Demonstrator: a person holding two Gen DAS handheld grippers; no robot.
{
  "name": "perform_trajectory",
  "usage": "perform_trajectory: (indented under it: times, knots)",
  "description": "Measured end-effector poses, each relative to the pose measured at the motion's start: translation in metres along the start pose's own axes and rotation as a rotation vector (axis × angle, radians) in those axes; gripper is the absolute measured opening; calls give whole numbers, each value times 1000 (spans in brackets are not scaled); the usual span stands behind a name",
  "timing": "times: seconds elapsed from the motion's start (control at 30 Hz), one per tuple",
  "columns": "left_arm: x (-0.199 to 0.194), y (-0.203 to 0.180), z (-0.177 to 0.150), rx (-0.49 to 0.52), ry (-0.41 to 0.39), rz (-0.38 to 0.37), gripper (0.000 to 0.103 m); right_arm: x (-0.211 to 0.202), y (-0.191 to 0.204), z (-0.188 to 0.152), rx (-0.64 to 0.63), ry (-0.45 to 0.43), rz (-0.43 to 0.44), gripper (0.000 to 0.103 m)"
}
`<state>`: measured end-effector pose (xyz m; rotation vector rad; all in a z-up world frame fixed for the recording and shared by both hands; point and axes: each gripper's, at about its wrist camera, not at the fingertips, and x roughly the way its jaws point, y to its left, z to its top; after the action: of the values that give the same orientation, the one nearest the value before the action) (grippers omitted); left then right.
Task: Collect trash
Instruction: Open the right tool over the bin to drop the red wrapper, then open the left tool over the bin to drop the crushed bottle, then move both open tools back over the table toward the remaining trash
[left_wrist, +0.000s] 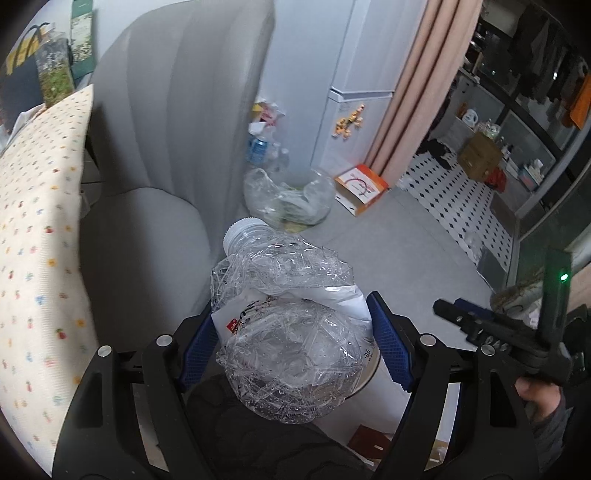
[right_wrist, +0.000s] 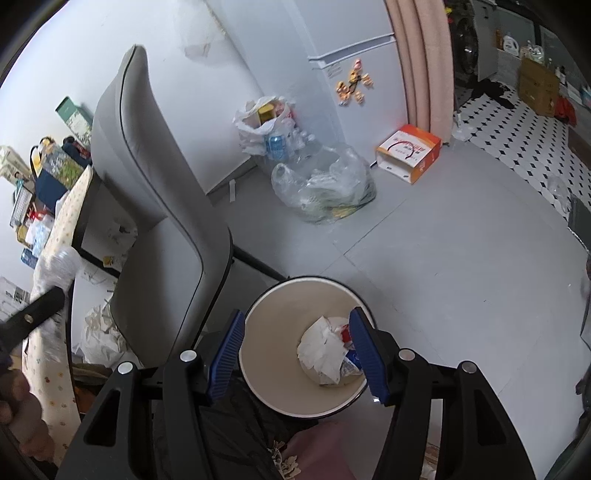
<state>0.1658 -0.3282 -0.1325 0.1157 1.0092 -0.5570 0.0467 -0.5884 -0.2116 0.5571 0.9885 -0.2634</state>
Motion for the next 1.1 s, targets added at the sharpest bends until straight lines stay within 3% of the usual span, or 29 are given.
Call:
perform_trajectory:
  times: [0.23,0.33,0.43,0.77,1.1]
  knots:
    - [19,-27,2,43,44,-48,77,-29,-17,8,31,-63,-6,61]
    - [23,-35,3,43,46,-80,94,-35,-20,9,31,-73,-14,61]
    - [20,-36,4,36,37,-97,97,-37,-21,9,30,-74,-16,61]
    - [-18,6,7,-71,-44,-69,97,-36,10,13,-29,-62,20,64]
    - [-70,60,-3,-189,-141,-28,97,-40,69,16,-120,-76,53,76]
